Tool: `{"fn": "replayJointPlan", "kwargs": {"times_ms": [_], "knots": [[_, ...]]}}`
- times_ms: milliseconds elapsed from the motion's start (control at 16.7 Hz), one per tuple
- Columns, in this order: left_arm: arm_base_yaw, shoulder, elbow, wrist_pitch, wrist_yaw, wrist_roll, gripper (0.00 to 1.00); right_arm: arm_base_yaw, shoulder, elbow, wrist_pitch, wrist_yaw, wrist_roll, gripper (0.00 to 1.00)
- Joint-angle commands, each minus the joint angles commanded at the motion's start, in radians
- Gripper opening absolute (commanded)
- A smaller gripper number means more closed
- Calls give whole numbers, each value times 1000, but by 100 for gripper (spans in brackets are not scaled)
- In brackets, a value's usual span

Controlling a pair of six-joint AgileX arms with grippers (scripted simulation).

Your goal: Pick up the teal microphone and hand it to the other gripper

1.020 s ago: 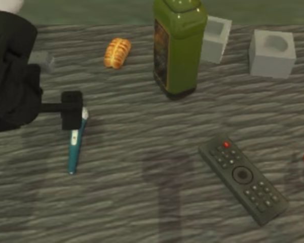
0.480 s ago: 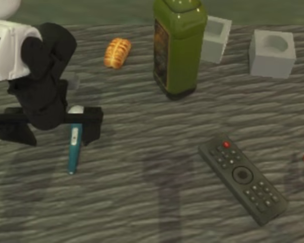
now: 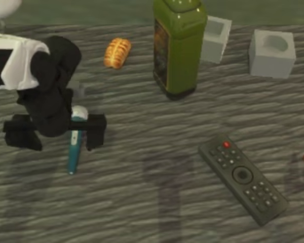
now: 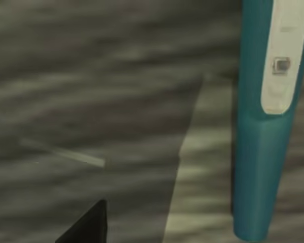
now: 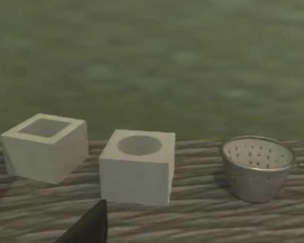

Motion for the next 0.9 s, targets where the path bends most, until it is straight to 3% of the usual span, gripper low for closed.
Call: {"fn": "replayJointPlan", "kwargs": {"times_ms": [360,660,900], "knots": [[4,150,-83,236,2,6,100,0,0,0,0,0,0,100],[5,161,-88,251,2,6,100,0,0,0,0,0,0,100],[5,161,-88,251,2,6,70,0,0,0,0,0,0,100]]}}
